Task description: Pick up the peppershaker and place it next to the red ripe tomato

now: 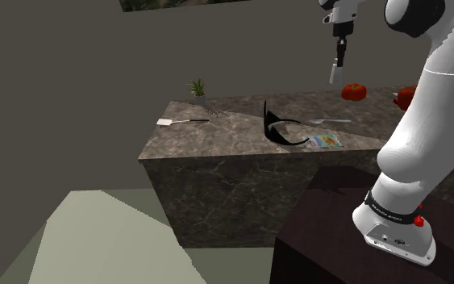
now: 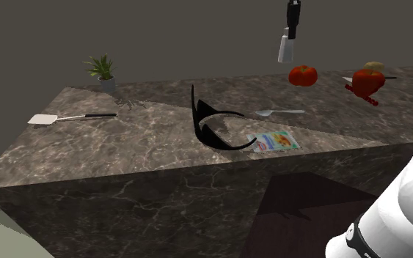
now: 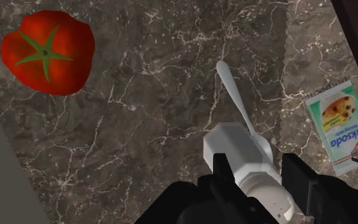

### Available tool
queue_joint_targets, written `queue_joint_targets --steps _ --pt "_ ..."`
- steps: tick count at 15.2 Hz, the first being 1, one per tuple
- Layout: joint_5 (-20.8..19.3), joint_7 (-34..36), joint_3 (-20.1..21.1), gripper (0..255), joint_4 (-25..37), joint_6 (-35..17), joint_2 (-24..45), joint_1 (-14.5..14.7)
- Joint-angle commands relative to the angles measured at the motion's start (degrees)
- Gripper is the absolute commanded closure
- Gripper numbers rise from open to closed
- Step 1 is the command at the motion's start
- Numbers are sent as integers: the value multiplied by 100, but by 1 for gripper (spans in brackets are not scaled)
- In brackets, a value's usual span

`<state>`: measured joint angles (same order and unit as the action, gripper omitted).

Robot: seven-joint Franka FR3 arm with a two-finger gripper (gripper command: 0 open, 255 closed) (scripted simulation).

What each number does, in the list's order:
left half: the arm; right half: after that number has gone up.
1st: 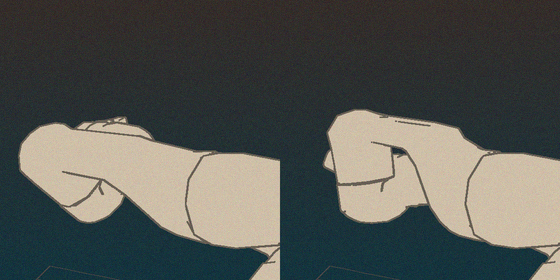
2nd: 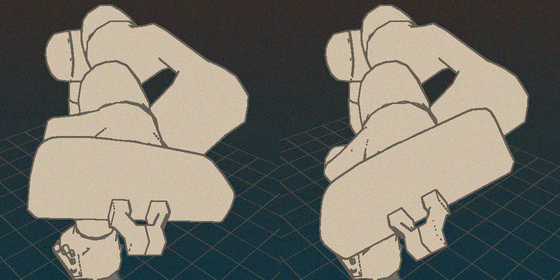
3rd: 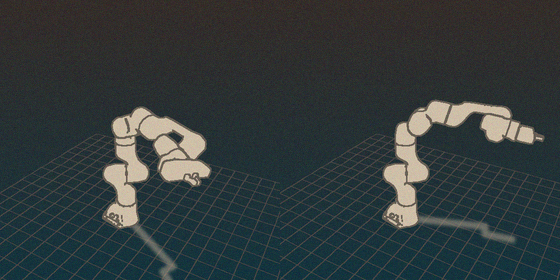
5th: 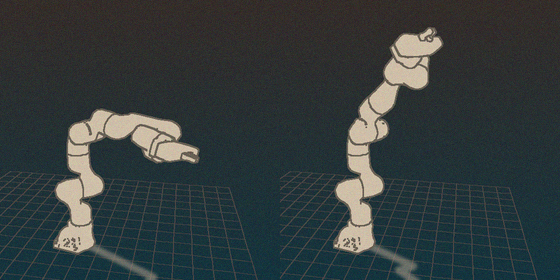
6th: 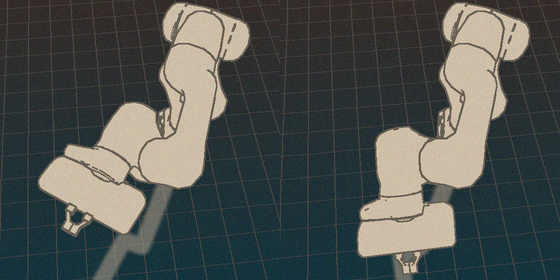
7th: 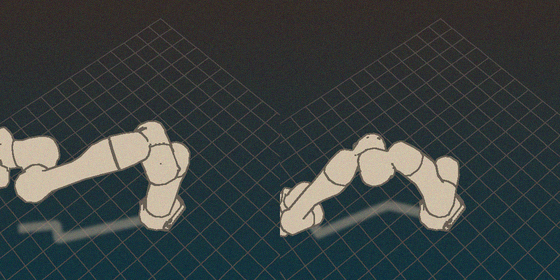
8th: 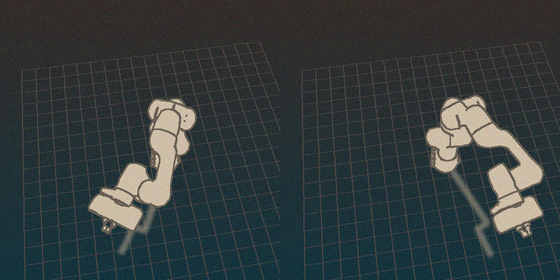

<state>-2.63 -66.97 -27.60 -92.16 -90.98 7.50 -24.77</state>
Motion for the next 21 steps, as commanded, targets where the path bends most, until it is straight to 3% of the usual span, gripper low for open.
queue_joint_targets --steps 1,9,21 --pt "84 -306 -111 255 269 38 232 -182" --pt "666 -1530 -414 255 1924 409 1566 -1234" --pt "626 -1443 -378 255 861 -558 1474 -1105"
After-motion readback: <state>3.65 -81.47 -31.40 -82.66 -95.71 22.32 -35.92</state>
